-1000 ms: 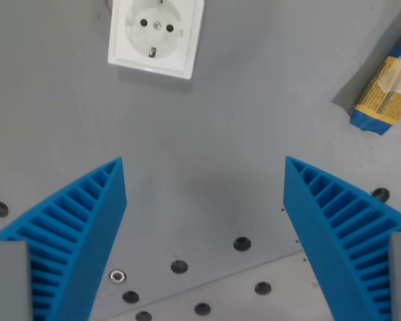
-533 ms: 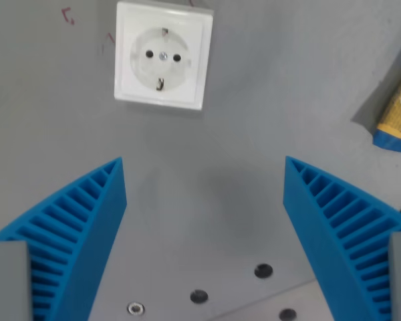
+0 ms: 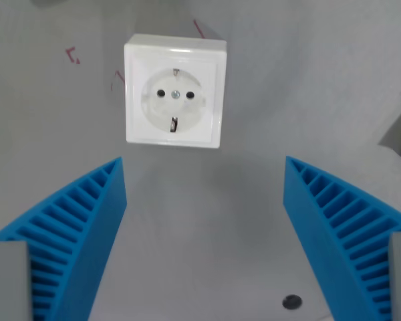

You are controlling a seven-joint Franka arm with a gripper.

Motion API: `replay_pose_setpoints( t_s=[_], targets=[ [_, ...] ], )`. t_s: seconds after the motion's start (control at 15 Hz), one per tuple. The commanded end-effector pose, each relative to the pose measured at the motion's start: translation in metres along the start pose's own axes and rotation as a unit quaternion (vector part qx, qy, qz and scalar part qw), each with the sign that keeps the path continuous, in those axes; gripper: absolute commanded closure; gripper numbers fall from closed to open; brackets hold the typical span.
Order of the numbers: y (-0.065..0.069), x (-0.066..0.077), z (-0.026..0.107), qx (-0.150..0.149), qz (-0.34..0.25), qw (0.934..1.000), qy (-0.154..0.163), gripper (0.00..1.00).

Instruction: Move above the white socket

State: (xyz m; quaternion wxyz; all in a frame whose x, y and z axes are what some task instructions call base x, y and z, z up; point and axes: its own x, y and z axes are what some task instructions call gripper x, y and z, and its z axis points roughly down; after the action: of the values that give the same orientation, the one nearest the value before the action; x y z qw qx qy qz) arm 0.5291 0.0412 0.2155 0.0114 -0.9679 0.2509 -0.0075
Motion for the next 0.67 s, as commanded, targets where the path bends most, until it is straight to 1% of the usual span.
replay_pose_setpoints(
  t_s=[0.07,0.67],
  targets=[
    [-0.006,0.010,0.008,-0.042,0.054,0.9975,0.020,0.00],
    [-0.016,0.021,0.028,-0.048,0.065,0.9965,0.020,0.00]
  ],
)
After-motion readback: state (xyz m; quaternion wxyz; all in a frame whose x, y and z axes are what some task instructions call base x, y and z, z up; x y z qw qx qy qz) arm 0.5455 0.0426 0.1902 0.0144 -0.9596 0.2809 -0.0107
